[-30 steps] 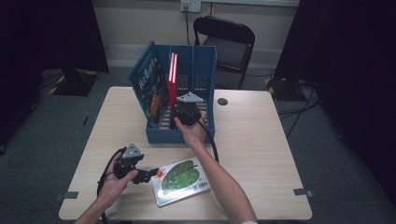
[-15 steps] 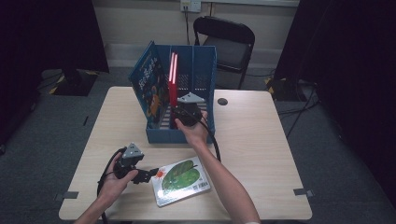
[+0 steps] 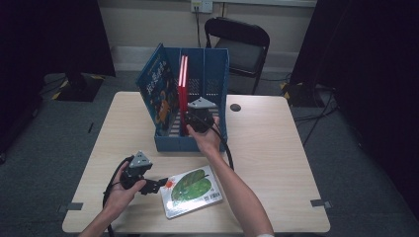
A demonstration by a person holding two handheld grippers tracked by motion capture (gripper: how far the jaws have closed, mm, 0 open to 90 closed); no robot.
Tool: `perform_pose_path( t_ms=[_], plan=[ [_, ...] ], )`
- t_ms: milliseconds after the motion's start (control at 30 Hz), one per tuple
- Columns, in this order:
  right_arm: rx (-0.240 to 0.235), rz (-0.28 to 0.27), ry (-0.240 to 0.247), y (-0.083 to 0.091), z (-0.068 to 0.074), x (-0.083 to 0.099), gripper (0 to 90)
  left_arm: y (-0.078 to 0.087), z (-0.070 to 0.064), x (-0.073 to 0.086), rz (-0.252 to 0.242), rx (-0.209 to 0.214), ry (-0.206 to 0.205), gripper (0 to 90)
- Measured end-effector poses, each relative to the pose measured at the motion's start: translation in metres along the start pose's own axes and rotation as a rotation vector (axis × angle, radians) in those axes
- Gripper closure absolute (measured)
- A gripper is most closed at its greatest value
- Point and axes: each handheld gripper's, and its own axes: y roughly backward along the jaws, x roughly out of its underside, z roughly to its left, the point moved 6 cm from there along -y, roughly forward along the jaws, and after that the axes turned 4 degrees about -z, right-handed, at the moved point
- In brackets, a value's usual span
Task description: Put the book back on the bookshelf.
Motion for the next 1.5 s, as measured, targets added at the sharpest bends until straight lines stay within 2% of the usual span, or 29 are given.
perform_pose_path(
  t_ms=[167,233,333,400,433,567,600,633,667,700,767,800,833,900,933,1000,1033,1067,1133,1200,1233,1333,1400,1433,1500],
  plan=[
    [-0.001,-0.002,-0.003,0.0,0.0,0.001,75.1,-0.001,-0.002,0.0,-0.001,0.004,0.006,16.0],
    [-0.008,-0.003,-0.008,0.003,0.0,0.002,64.9,0.0,-0.001,0.0,0.005,0.007,-0.003,16.0],
    [-0.033,-0.009,-0.016,0.014,-0.001,0.002,59.7,-0.001,0.001,0.001,0.014,0.01,0.013,16.1],
    [-0.043,-0.007,-0.023,0.018,-0.002,0.002,59.5,-0.001,0.001,0.002,0.012,0.012,0.02,16.2],
    [-0.059,-0.009,-0.025,0.029,-0.002,0.003,57.9,-0.001,0.003,0.002,0.011,0.012,0.028,16.2],
    [-0.099,-0.002,-0.004,0.055,0.002,0.01,51.4,-0.001,0.002,0.002,0.011,0.012,0.041,16.9],
    [-0.099,-0.002,-0.004,0.055,0.002,0.01,51.4,-0.001,0.002,0.002,0.011,0.012,0.041,16.9],
    [-0.117,0.0,0.009,0.07,0.003,0.015,48.3,-0.001,0.001,0.002,0.012,0.019,0.044,16.9],
    [-0.117,0.0,0.009,0.07,0.003,0.015,48.3,-0.001,0.001,0.002,0.012,0.019,0.044,17.1],
    [-0.133,0.009,0.015,0.083,0.002,0.021,46.2,-0.001,-0.001,0.002,0.011,0.026,0.052,17.2],
    [-0.136,0.016,0.03,0.095,0.001,0.028,44.7,-0.001,-0.002,0.002,0.008,0.028,0.048,17.3],
    [-0.136,0.016,0.03,0.095,0.001,0.028,44.7,-0.001,-0.002,0.002,0.008,0.028,0.048,17.5],
    [-0.142,0.025,0.027,0.106,0.0,0.034,42.8,-0.001,-0.003,0.001,0.005,0.022,0.046,18.1],
    [-0.142,0.028,0.027,0.11,-0.001,0.038,42.4,0.0,-0.004,0.001,0.007,0.028,0.043,18.7],
    [-0.152,0.044,0.029,0.119,-0.001,0.047,40.8,0.0,-0.006,0.0,0.011,0.021,0.037,20.2],
    [-0.156,0.053,0.033,0.123,-0.002,0.052,40.5,-0.001,-0.008,0.0,0.014,0.025,0.043,24.3],
    [-0.163,0.072,0.028,0.13,-0.003,0.062,39.5,-0.001,-0.012,0.0,0.023,0.034,0.042,25.4],
    [-0.17,0.081,0.022,0.133,-0.003,0.068,39.0,-0.001,-0.012,0.0,0.023,0.034,0.042,26.6],
    [-0.181,0.106,0.024,0.14,-0.003,0.078,38.9,-0.002,-0.018,-0.001,0.013,0.06,0.028,26.3],
    [-0.186,0.116,0.03,0.143,-0.002,0.082,39.2,-0.001,-0.02,-0.001,0.017,0.061,0.027,28.8],
    [-0.192,0.133,0.031,0.149,-0.001,0.091,40.1,0.001,-0.021,0.004,0.024,0.059,0.024,30.7],
    [-0.211,0.151,0.03,0.157,0.003,0.105,43.7,0.0,-0.024,0.012,0.051,0.081,0.033,34.0],
    [-0.218,0.16,0.035,0.158,0.006,0.11,44.8,-0.001,-0.024,0.013,0.056,0.079,0.028,34.7],
    [-0.228,0.168,0.046,0.161,0.01,0.121,45.2,-0.001,-0.026,0.015,0.061,0.086,0.034,35.5],
    [-0.24,0.181,0.046,0.16,0.013,0.13,45.2,-0.001,-0.028,0.019,0.064,0.097,0.05,37.1]
  ],
)
